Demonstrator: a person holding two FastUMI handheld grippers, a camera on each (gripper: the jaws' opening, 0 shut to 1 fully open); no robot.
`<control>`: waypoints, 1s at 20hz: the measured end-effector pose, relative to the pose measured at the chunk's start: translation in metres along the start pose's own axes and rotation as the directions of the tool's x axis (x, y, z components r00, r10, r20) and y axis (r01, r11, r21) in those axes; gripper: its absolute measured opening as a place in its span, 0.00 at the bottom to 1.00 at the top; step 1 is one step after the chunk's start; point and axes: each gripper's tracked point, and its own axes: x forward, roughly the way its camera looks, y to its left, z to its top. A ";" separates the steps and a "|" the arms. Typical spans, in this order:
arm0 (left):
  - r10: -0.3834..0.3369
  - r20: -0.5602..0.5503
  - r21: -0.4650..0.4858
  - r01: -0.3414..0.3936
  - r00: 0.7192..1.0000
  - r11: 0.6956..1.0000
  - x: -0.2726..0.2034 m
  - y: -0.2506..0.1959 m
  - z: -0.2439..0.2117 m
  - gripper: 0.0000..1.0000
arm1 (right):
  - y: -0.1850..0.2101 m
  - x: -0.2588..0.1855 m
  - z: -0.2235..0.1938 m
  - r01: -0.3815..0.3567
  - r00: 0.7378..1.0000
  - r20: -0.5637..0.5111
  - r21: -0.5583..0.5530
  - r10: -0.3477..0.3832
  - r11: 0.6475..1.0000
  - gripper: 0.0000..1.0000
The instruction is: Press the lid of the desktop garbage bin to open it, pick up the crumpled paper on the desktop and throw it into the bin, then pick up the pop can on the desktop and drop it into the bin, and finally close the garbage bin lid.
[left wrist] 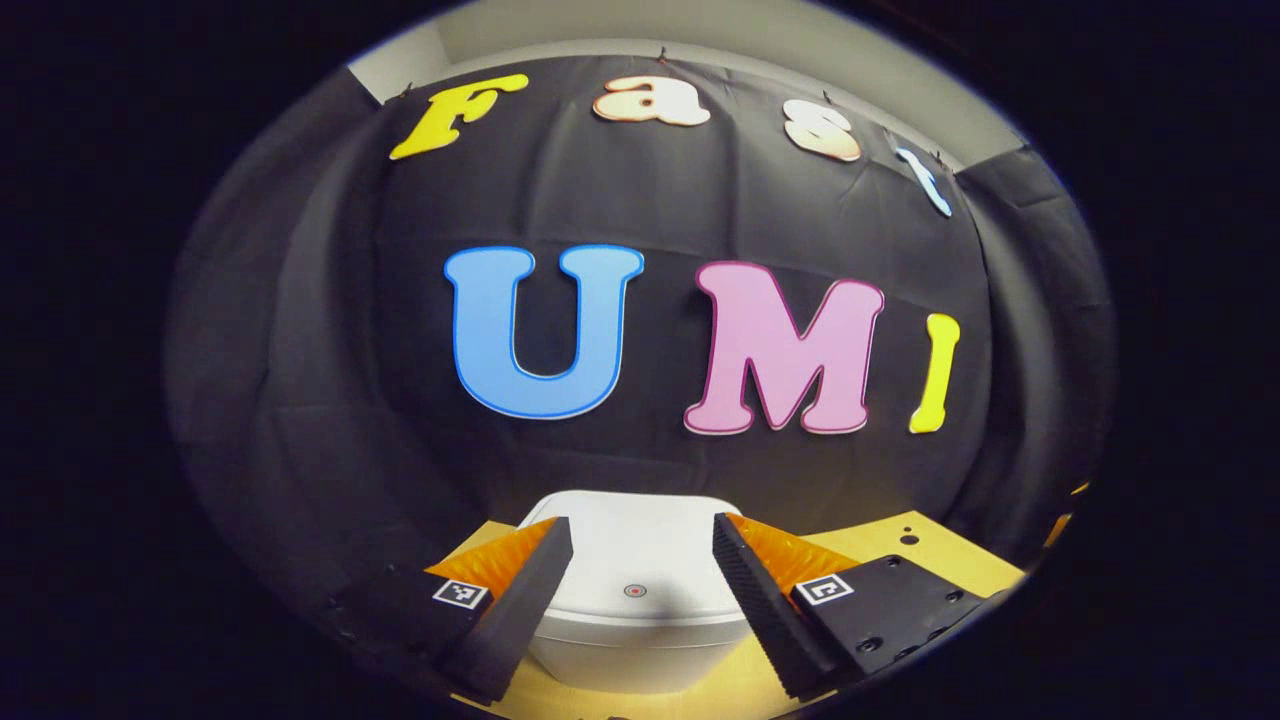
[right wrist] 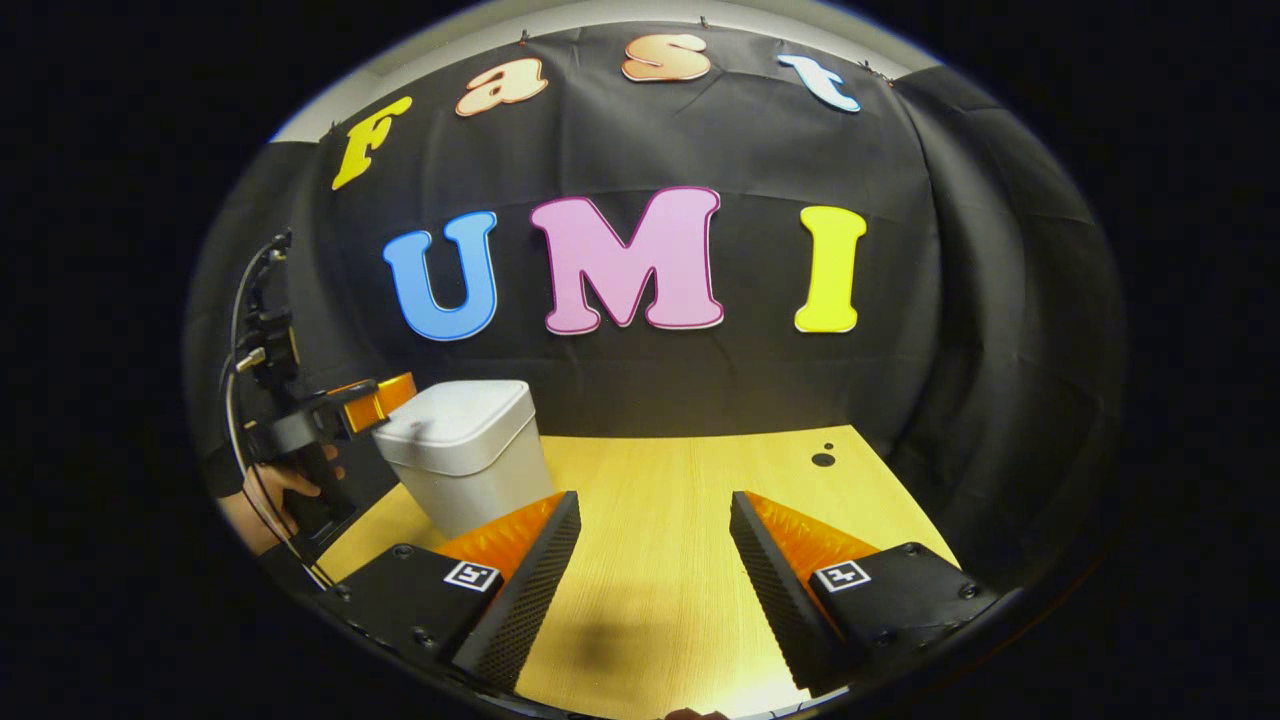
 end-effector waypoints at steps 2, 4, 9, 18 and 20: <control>0.013 0.054 -0.012 -0.012 0.998 1.000 -0.024 -0.009 0.028 0.94 | 0.001 0.001 0.011 -0.020 0.999 0.037 -0.006 0.020 1.000 0.98; 0.035 0.107 0.004 -0.036 0.994 0.999 -0.050 -0.014 0.049 0.95 | 0.001 0.002 0.018 -0.046 0.997 0.063 -0.019 0.047 0.999 0.98; 0.037 0.169 0.076 -0.051 0.985 0.996 -0.114 -0.049 0.065 0.94 | -0.001 -0.009 0.023 -0.099 0.989 0.110 -0.035 0.103 0.994 0.98; -0.117 0.176 0.050 0.109 0.978 0.993 -0.163 -0.106 0.063 0.96 | 0.000 -0.057 0.048 0.002 0.965 0.261 -0.041 0.009 0.999 0.98; -0.138 0.189 0.056 0.130 0.972 0.990 -0.169 -0.102 0.068 0.95 | 0.010 -0.067 0.054 0.005 0.955 0.298 -0.020 0.002 1.000 0.97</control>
